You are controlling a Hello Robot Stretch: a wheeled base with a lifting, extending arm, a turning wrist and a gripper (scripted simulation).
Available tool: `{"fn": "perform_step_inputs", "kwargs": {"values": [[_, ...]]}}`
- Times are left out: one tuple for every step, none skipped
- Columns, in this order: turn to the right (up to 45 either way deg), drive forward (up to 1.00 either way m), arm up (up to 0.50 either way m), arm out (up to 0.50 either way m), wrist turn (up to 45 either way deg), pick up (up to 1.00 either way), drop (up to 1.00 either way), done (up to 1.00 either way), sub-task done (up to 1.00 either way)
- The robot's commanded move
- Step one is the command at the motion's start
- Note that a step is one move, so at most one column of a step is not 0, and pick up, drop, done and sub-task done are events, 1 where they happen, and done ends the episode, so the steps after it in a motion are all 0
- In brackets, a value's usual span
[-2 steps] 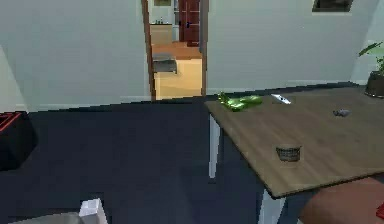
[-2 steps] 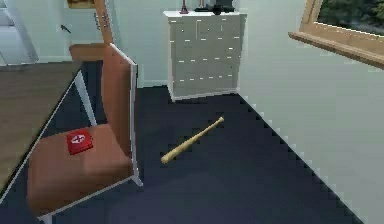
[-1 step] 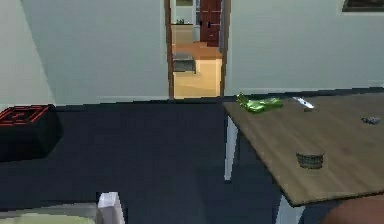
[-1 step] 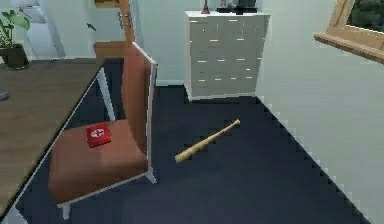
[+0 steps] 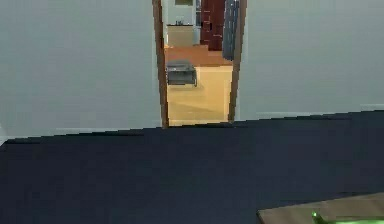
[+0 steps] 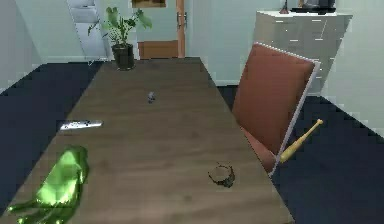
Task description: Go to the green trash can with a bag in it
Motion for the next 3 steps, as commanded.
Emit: {"fn": "perform_step_inputs", "kwargs": {"values": [[0.0,0.6,0.0,0.0,0.0,0.0,0.0,0.0,0.0],[27.0,0.0,0.0,0.0,0.0,0.0,0.0,0.0,0.0],[0.0,0.2,0.0,0.0,0.0,0.0,0.0,0.0,0.0]]}}
